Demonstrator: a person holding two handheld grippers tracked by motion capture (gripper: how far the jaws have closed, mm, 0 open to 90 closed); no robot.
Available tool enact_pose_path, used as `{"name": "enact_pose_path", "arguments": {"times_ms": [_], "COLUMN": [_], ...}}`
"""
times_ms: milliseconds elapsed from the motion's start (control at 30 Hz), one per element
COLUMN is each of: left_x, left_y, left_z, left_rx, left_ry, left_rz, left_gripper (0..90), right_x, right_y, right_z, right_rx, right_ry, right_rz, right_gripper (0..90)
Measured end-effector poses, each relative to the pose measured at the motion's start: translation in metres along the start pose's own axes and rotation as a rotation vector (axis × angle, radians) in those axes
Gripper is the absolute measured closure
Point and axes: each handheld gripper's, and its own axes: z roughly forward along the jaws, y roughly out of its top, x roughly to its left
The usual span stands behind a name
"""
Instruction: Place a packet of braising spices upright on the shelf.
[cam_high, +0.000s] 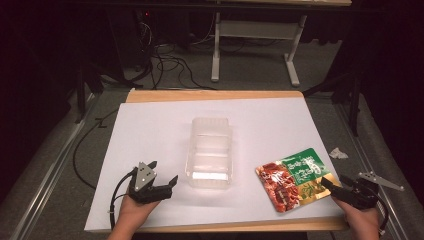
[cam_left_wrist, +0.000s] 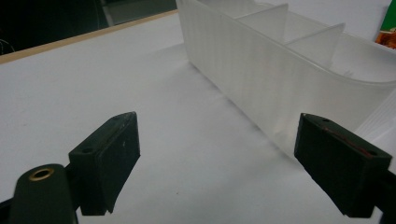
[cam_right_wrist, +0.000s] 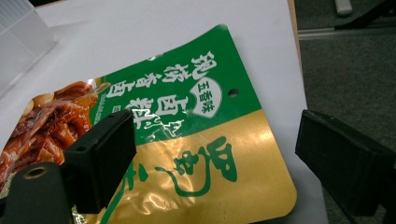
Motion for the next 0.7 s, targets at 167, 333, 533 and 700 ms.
{"name": "enact_pose_path", "arguments": {"times_ms": [167, 333, 533, 700], "left_x": [-0.001, -0.0021, -0.0026, -0.0038], "left_y": [0.0, 0.0, -0.0002, -0.0004], "left_z": [0.0004, 0.001, 0.0014, 0.0025], "left_rx": [0.0, 0.002, 0.004, 0.01], "left_ry": [-0.005, -0.009, -0.011, -0.014], "left_rz": [0.006, 0.014, 0.017, 0.024], "left_gripper": [14.8, 14.9, 14.9, 14.9], "right_x": [-0.0024, -0.0046, -0.0036, 0.0041], "right_y": [-0.0035, -0.0043, -0.0049, -0.0008], "right_z": [0.0046, 0.0045, 0.0048, -0.001], "right_rx": [0.038, 0.043, 0.034, -0.014], "right_ry": [0.001, -0.003, 0.041, 0.043], "right_rz": [0.017, 0.038, 0.053, 0.019], "right_gripper": [15.0, 16.1, 20.1, 23.5]}}
